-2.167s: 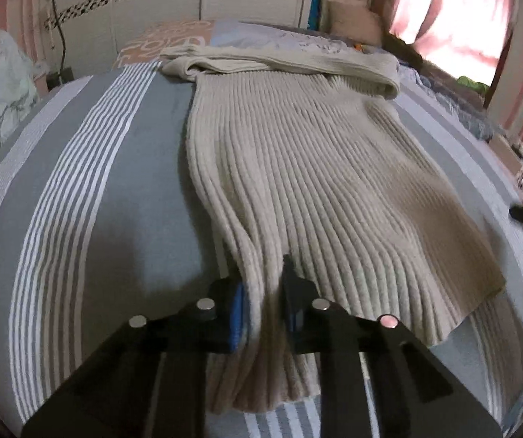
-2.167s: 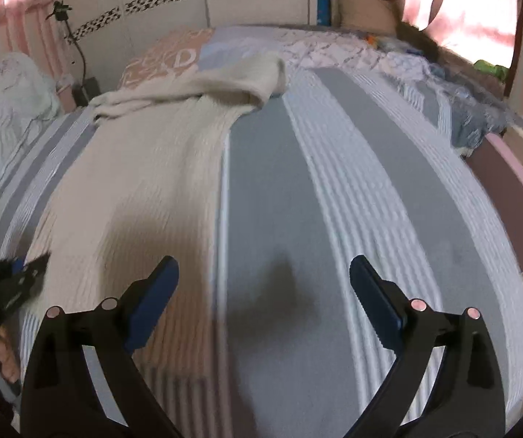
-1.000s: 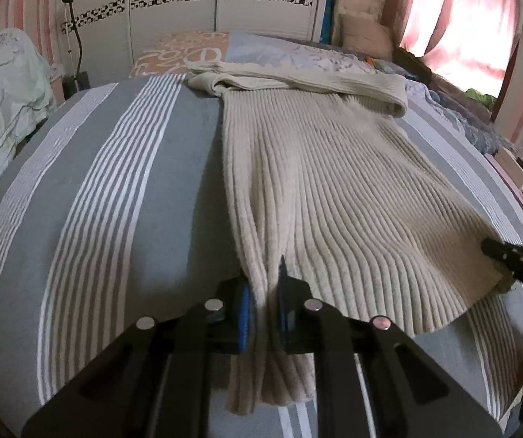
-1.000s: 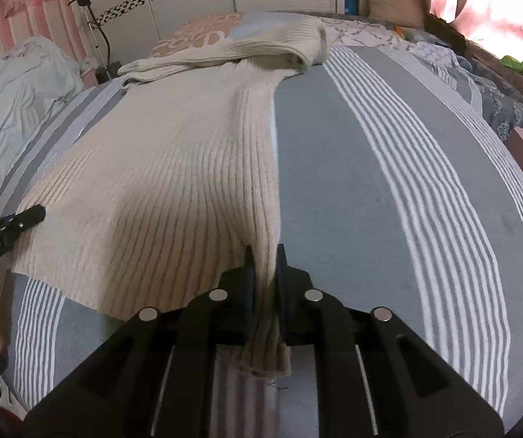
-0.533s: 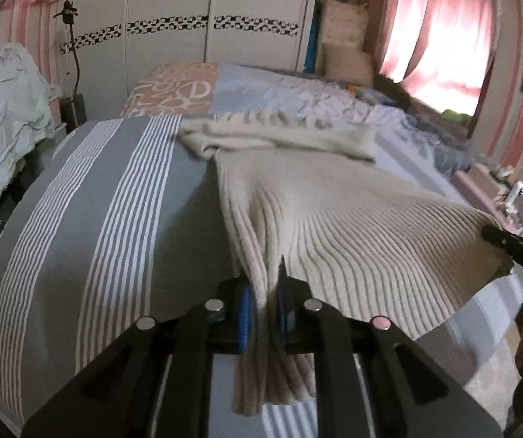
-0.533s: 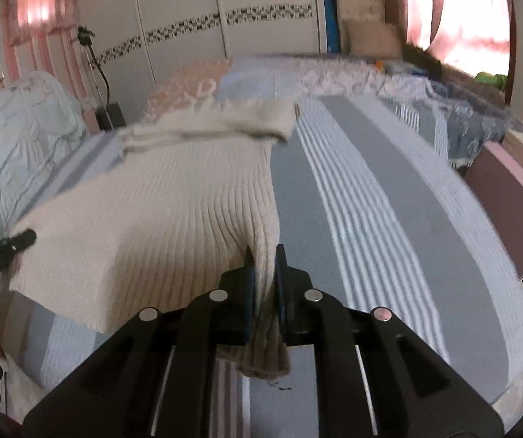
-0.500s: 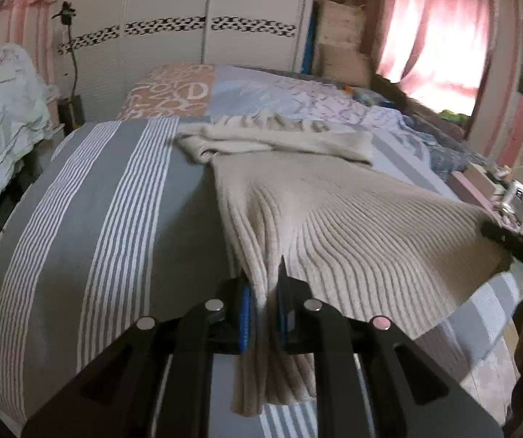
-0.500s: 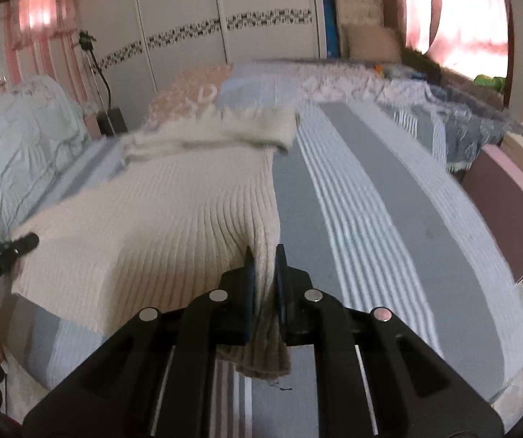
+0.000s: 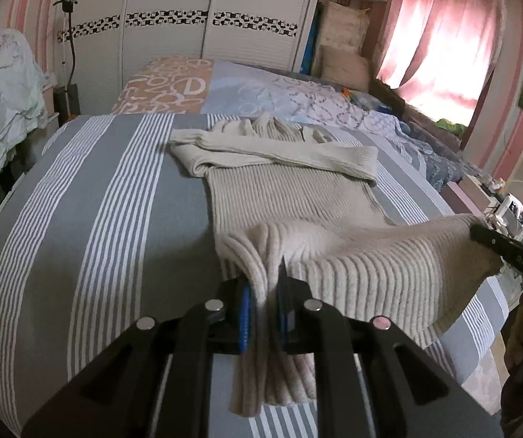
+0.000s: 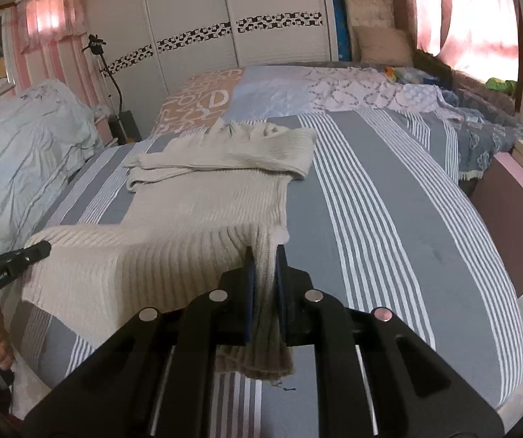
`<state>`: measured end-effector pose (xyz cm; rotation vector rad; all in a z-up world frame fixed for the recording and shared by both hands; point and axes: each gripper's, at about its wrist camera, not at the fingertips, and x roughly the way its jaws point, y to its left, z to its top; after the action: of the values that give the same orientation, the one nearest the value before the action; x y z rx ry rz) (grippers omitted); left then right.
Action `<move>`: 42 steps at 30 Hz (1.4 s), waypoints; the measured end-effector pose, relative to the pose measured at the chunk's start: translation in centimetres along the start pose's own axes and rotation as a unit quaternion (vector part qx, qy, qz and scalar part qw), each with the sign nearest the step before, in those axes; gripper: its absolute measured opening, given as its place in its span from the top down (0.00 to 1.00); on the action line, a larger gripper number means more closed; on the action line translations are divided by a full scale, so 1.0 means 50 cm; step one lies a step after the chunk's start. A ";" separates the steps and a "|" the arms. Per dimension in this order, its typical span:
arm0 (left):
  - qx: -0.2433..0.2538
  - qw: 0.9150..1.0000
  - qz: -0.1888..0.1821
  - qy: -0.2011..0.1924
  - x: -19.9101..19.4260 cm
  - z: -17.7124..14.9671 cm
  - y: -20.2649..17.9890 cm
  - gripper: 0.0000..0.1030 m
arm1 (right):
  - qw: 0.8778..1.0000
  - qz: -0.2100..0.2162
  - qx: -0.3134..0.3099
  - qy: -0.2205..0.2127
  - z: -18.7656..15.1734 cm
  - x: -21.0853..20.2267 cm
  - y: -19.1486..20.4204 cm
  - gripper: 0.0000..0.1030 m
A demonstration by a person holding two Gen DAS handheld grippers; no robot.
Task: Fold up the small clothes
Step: 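Lift the hem with both grippers and fold it up over the folded sleeves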
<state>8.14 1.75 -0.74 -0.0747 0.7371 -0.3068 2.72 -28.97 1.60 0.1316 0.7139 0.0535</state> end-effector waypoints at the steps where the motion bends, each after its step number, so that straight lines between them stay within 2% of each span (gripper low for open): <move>1: 0.002 1.000 0.003 -0.001 0.002 0.002 0.002 0.88 | 1.000 0.000 0.001 -0.001 0.004 0.004 0.001 0.90; 21: 0.020 0.999 0.008 -0.025 0.035 0.063 0.016 0.88 | 1.000 -0.013 -0.012 -0.011 0.058 0.046 0.003 0.89; 42: 0.028 0.999 0.012 -0.028 0.092 0.123 0.036 0.88 | 1.000 -0.016 -0.019 -0.018 0.124 0.114 0.005 0.89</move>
<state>15.91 1.85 0.49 -0.0213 0.6729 -0.3006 11.09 -28.83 2.54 0.0835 0.6786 0.0334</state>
